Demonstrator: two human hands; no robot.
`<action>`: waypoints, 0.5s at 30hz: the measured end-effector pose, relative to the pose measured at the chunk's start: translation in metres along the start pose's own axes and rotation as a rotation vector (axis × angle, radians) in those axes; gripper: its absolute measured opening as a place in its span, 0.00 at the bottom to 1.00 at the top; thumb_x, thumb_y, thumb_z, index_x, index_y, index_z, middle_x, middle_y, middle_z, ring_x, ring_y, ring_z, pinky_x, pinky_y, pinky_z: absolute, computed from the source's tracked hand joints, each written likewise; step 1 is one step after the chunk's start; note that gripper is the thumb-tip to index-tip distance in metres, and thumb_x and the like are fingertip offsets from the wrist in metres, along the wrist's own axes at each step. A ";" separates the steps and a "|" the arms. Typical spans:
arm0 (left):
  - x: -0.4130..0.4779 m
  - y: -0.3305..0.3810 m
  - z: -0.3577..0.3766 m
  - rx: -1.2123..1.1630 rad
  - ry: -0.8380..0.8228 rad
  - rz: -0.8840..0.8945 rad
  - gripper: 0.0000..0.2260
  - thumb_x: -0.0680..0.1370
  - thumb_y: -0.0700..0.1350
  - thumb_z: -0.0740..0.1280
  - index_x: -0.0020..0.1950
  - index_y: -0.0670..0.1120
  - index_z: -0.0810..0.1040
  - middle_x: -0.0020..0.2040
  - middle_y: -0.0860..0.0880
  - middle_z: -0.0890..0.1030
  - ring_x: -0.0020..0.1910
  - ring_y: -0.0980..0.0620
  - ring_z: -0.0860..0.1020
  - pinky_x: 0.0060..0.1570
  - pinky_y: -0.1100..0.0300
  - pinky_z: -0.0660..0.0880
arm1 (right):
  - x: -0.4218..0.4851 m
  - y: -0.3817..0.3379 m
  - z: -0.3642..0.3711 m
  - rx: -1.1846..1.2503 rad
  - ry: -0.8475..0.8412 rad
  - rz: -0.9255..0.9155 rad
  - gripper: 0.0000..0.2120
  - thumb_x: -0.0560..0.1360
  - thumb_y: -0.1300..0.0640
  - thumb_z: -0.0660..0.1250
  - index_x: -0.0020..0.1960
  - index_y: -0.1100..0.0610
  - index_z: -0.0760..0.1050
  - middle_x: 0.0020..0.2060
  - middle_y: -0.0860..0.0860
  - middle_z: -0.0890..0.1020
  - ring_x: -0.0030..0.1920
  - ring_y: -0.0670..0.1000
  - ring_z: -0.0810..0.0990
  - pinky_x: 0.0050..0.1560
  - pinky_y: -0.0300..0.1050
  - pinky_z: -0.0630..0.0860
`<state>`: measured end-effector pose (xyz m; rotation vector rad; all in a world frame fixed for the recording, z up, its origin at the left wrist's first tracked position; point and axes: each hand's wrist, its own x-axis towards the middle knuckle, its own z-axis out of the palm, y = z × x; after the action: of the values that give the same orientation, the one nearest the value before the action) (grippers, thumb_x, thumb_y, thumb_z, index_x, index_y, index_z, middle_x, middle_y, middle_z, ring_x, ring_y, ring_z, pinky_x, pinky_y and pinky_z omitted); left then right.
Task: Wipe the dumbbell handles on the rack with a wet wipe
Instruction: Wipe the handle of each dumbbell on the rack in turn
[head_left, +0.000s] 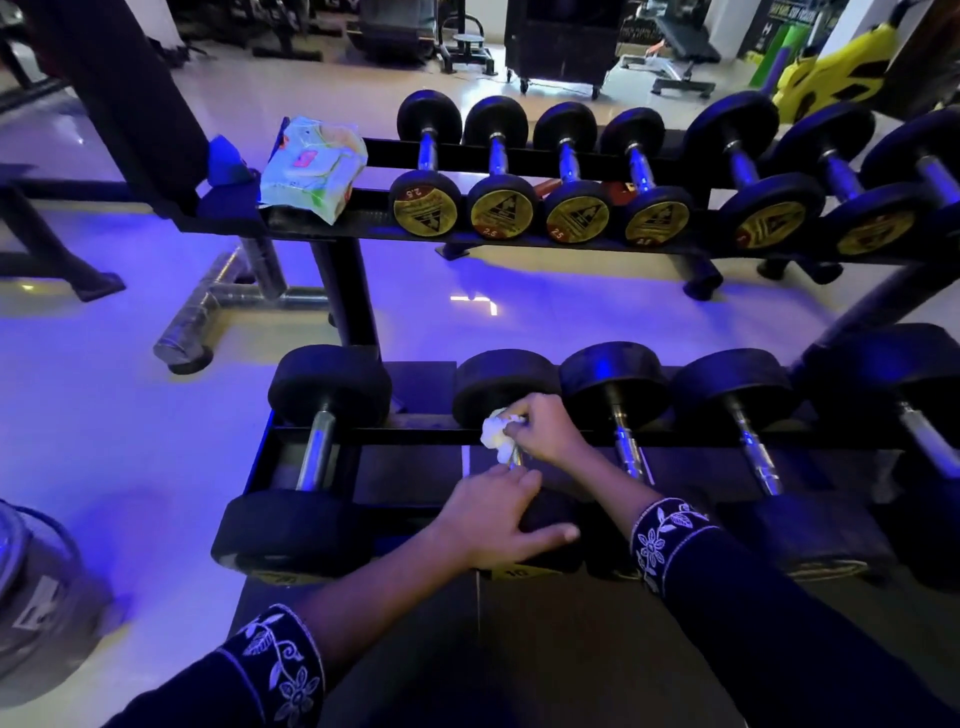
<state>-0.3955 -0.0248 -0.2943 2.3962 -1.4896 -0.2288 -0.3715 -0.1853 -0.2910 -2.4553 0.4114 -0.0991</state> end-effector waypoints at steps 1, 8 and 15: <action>0.001 -0.005 0.003 -0.171 0.025 -0.050 0.29 0.75 0.71 0.49 0.48 0.47 0.72 0.47 0.50 0.77 0.51 0.50 0.74 0.50 0.50 0.74 | -0.002 0.003 0.003 0.008 0.018 -0.006 0.09 0.69 0.65 0.67 0.45 0.61 0.84 0.39 0.54 0.81 0.39 0.47 0.76 0.41 0.37 0.69; 0.000 -0.011 0.025 -0.537 0.299 -0.357 0.27 0.74 0.64 0.53 0.37 0.44 0.79 0.39 0.51 0.78 0.40 0.51 0.76 0.41 0.48 0.73 | -0.025 0.016 0.003 0.007 -0.010 -0.043 0.09 0.68 0.65 0.69 0.47 0.60 0.84 0.41 0.57 0.81 0.41 0.51 0.79 0.39 0.38 0.68; 0.000 -0.011 0.023 -0.582 0.338 -0.347 0.24 0.73 0.63 0.54 0.30 0.44 0.72 0.34 0.51 0.73 0.36 0.49 0.74 0.39 0.49 0.70 | -0.013 0.008 0.009 0.041 0.099 0.013 0.11 0.68 0.67 0.67 0.48 0.61 0.84 0.46 0.59 0.81 0.47 0.56 0.80 0.46 0.37 0.72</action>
<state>-0.3930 -0.0240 -0.3196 2.0600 -0.7233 -0.2716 -0.3846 -0.1819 -0.3029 -2.4141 0.4630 -0.2218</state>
